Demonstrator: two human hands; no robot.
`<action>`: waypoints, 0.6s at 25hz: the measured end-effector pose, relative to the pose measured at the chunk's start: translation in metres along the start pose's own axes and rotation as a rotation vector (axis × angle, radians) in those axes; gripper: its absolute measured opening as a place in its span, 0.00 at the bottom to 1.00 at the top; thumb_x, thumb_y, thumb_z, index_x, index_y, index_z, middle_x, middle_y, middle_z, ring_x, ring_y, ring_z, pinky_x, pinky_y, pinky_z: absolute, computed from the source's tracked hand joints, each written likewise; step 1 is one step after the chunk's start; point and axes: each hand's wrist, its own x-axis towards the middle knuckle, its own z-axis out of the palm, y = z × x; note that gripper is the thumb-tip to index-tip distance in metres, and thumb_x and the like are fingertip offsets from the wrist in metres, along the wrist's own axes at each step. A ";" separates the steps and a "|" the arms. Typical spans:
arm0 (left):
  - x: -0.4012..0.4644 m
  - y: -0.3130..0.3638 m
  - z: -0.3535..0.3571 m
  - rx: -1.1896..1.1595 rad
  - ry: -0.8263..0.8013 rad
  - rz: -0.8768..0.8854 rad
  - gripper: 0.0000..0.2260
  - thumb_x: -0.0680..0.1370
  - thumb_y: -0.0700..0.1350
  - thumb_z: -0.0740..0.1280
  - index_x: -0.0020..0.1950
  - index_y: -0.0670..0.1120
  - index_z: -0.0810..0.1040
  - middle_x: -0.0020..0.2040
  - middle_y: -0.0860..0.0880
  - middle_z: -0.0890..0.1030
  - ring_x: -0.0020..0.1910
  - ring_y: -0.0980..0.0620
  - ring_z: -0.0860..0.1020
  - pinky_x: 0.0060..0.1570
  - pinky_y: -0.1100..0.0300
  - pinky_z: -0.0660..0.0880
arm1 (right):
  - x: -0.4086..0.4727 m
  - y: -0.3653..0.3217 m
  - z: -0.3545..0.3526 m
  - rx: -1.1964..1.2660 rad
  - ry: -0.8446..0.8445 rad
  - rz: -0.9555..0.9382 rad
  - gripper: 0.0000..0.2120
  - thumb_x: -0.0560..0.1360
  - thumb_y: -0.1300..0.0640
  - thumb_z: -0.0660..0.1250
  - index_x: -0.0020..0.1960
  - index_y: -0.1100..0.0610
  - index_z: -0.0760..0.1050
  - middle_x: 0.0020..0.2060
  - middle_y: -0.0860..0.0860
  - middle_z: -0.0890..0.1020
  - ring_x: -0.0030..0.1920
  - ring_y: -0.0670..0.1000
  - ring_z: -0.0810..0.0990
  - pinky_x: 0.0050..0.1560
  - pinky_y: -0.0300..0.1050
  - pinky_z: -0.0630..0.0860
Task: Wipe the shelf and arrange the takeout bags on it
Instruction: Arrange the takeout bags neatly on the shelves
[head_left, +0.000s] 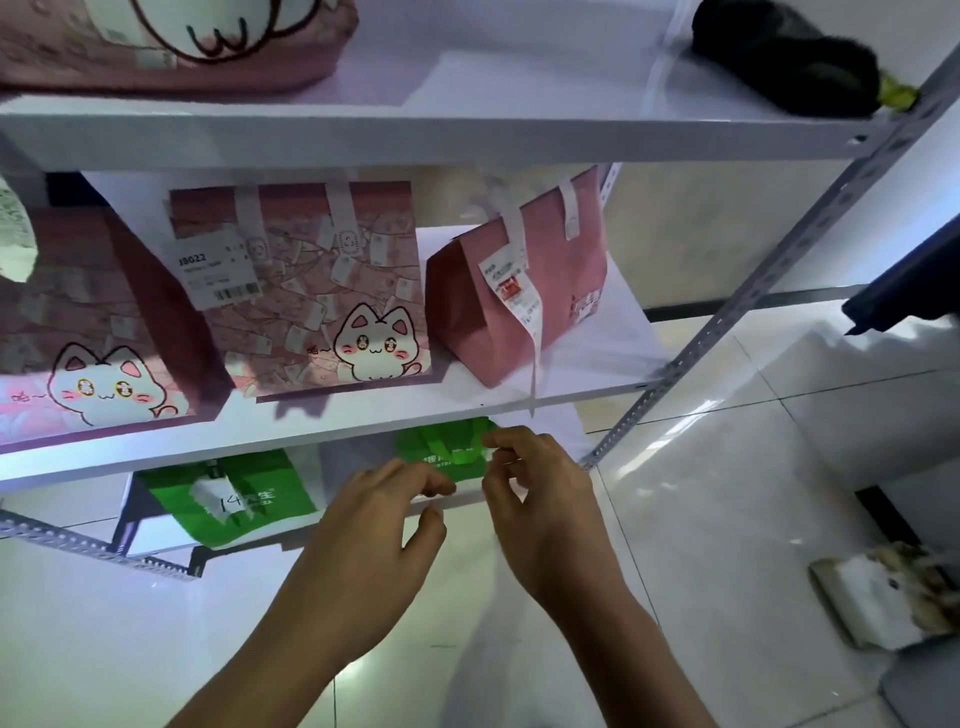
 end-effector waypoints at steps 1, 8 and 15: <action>0.007 0.010 0.010 -0.019 0.012 -0.012 0.08 0.80 0.47 0.65 0.54 0.59 0.78 0.51 0.66 0.77 0.55 0.61 0.73 0.52 0.67 0.69 | 0.006 0.010 -0.012 0.006 -0.019 0.015 0.12 0.80 0.57 0.65 0.62 0.49 0.78 0.51 0.43 0.78 0.49 0.42 0.78 0.45 0.25 0.72; 0.098 0.065 0.082 -0.396 0.195 -0.295 0.06 0.81 0.45 0.65 0.54 0.55 0.79 0.53 0.57 0.83 0.50 0.61 0.81 0.49 0.65 0.77 | 0.054 0.085 -0.088 -0.034 -0.135 0.000 0.12 0.80 0.57 0.65 0.61 0.46 0.79 0.52 0.44 0.80 0.45 0.32 0.75 0.43 0.23 0.69; 0.168 0.077 0.111 -0.528 0.101 -0.360 0.18 0.82 0.38 0.62 0.69 0.53 0.76 0.70 0.50 0.75 0.62 0.53 0.76 0.59 0.56 0.74 | 0.095 0.137 -0.118 -0.012 -0.151 -0.004 0.11 0.80 0.58 0.65 0.59 0.47 0.80 0.52 0.45 0.82 0.47 0.37 0.80 0.49 0.36 0.77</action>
